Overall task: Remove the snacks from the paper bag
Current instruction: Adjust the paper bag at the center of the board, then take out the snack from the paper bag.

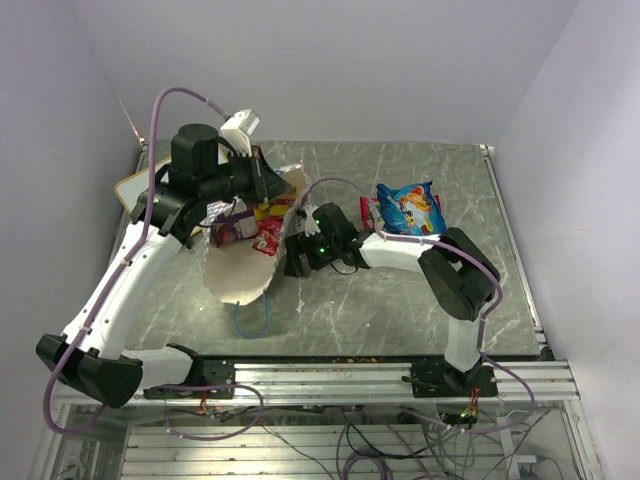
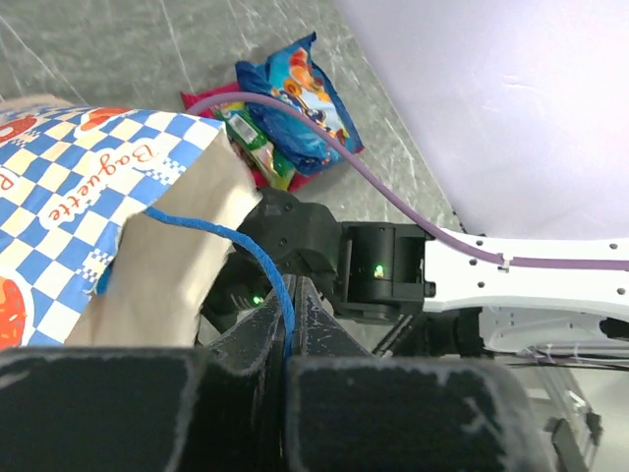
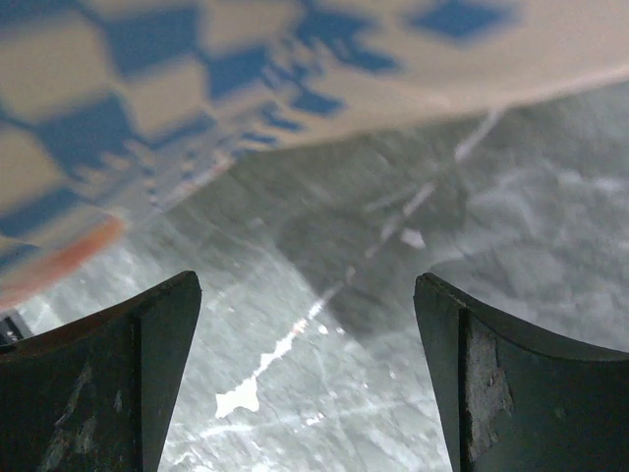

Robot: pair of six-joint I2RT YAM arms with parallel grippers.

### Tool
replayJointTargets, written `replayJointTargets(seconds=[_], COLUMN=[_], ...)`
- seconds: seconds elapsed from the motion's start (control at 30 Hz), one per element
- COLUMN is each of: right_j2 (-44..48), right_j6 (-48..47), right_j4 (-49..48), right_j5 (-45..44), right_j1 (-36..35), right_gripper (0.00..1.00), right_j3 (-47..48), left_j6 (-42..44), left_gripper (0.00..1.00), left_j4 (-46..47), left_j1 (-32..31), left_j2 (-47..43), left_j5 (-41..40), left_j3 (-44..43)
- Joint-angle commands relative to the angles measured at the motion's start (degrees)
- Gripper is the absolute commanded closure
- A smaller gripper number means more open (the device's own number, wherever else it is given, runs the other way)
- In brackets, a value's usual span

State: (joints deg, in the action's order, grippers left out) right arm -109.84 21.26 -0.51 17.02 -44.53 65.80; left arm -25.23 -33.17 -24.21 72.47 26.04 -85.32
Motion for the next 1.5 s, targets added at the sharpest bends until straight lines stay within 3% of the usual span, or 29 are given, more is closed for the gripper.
replayJointTargets(seconds=[0.0, 0.27, 0.43, 0.6, 0.73, 0.9, 1.13, 1.27, 1.4, 1.47], right_j2=[3.97, 16.64, 23.06, 30.01, 36.78, 42.51, 40.34, 36.26, 34.96, 35.47], right_j6=[2.45, -0.32, -3.13, -0.20, 3.93, 7.67, 5.31, 0.24, -1.64, -5.63], right_j4=[-0.28, 1.50, 7.76, 15.67, 20.48, 19.69, 14.37, 11.63, 8.23, 2.04], right_j5=[-4.90, -11.32, -14.32, -12.66, -12.97, -12.85, -19.61, -21.29, -28.33, -28.72], right_j1=[1.07, 5.26, 6.10, 5.57, 0.98, -7.32, -22.93, -26.96, -27.95, -28.16], right_gripper=[0.10, 0.09, 0.09, 0.09, 0.09, 0.09, 0.11, 0.13, 0.24, 0.38], right_j3=[-3.73, -11.95, -11.02, -6.63, -2.93, -1.98, 0.07, 0.67, -2.57, -7.32], left_j6=[-8.49, -12.19, -13.95, -15.12, -17.06, -24.18, -23.16, -25.02, -25.68, -26.56], left_gripper=[0.93, 0.93, 0.93, 0.93, 0.93, 0.93, 0.93, 0.93, 0.93, 0.93], left_j4=[6.67, 8.11, 7.24, 4.46, 1.42, 8.29, 7.23, 9.34, 7.81, 7.20], left_j1=[-0.49, -0.58, -0.58, -0.58, -0.58, -0.79, -1.28, -1.46, -1.46, -1.46], left_j2=[-5.04, -9.28, -11.50, -12.26, -12.37, -16.37, -16.13, -16.66, -18.30, -19.15], left_j5=[3.51, 5.95, 5.73, 7.14, 7.38, 9.45, 9.47, 10.15, 9.13, 8.94], left_j3=[5.09, 9.33, 10.65, 12.19, 11.31, 16.14, 14.10, 14.97, 14.97, 14.83])
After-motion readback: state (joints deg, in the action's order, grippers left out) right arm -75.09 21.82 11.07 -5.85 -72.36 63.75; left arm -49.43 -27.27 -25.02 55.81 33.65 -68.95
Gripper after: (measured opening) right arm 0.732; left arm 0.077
